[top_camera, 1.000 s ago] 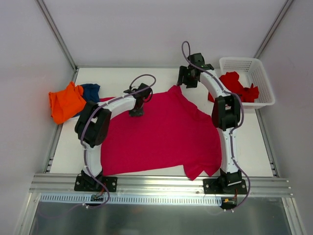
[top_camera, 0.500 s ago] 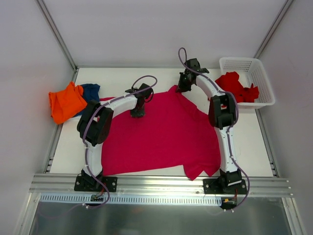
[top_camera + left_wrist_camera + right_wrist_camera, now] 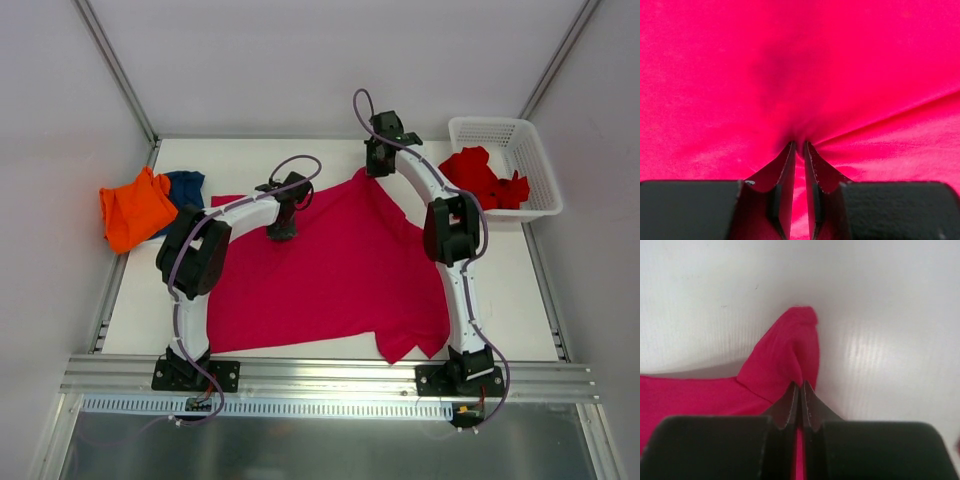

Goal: Fold and stack the t-shirts
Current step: Flatten the tshirt out

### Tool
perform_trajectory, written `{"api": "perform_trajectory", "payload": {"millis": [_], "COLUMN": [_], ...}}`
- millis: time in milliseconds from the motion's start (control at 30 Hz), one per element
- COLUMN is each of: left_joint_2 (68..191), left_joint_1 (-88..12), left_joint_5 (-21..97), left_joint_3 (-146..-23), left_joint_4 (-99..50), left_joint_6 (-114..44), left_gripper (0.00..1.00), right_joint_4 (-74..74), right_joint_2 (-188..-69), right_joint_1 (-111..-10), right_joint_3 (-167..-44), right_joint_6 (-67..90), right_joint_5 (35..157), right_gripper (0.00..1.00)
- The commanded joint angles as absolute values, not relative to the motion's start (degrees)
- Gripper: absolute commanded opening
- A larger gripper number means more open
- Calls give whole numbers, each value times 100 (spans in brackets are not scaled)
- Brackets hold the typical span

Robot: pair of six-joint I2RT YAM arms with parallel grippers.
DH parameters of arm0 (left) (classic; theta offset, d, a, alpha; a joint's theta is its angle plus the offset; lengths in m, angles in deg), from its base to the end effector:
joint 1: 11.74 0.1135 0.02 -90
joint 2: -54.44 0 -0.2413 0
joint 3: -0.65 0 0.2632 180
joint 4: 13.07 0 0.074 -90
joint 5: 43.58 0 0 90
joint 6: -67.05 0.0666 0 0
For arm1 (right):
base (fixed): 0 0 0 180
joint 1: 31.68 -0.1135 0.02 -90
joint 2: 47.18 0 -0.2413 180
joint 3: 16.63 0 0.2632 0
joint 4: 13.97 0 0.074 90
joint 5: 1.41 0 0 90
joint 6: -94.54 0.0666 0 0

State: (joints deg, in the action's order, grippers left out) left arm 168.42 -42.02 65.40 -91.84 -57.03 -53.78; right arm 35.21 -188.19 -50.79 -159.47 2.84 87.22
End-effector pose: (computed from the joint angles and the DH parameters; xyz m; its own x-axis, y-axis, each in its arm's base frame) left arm 0.3735 -0.1930 0.1130 -0.8591 -0.0596 -0.5084 -0.0933 0.9948 0.0411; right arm 0.5352 0.1837 0.1703 -0.6854 -0.2689 -0.6767 -0.3325 0.9424 -0.0377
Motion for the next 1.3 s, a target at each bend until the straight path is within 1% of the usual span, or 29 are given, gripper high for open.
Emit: {"api": "perform_trajectory", "payload": {"millis": [0,67,100,133,167,233,267,333,367,400,467,500,567,700,833,933,1067,1267], "left_joint_2": [16729,16738,16738,16738,16747,16756,16756,16756,16747,16738,16738,16738,16764,16747,16616,16528,16413,16282], "left_joint_1": [-4153,-4162,-4153,-4153,-4153,-4153,-4144,-4144,-4144,-4136,-4135,-4135,-4144,-4135,-4144,-4135,-4144,-4135], "left_joint_5": [6408,6382,6373,6364,6356,6338,6320,6320,6329,6329,6320,6312,6268,6162,6171,6162,6145,6101], "left_joint_3": [-8979,-8952,-8943,-8943,-8926,-8935,-8926,-8917,-8908,-8899,-8882,-8882,-8917,-8873,-8768,-8706,-8610,-8495], "left_joint_4": [-5886,-5877,-5859,-5851,-5850,-5850,-5850,-5850,-5850,-5850,-5850,-5850,-5842,-5824,-5824,-5815,-5798,-5771], "left_joint_6": [-5371,-5371,-5371,-5371,-5380,-5371,-5363,-5362,-5354,-5336,-5354,-5362,-5380,-5406,-5415,-5406,-5433,-5450], "left_gripper": [13,13,13,13,12,12,11,11,11,11,11,11,11,10,9,9,9,9], "right_joint_4": [3410,3384,3383,3383,3392,3366,3366,3270,3252,3260,3322,3365,3418,4285,4535,4412,4456,4324], "right_joint_2": [-18060,-17990,-17981,-17998,-18025,-18060,-18060,-17982,-17929,-17867,-17483,-17315,-16885,-16864,-16891,-16742,-16742,-16750], "right_joint_1": [-5031,-5031,-5023,-5014,-5005,-4987,-4987,-4979,-4970,-4926,-4873,-4795,-4750,-4741,-4741,-4724,-4697,-4653], "right_joint_3": [-16296,-16401,-16462,-16593,-16682,-16910,-16981,-17025,-17017,-17008,-16588,-16360,-15720,-15487,-15005,-14408,-14091,-13554], "right_joint_6": [-398,-591,-636,-688,-784,-916,-1100,-1312,-1417,-1540,-1437,-1175,-918,-260,136,339,584,779], "right_joint_5": [7700,7445,7401,7304,7269,7068,6953,6453,6277,6110,6160,6561,6976,7460,7734,7813,8278,8577], "right_gripper": [2,3,5,11,28,46,57,65,74,76,77,77,75,70,63,62,63,63]}}
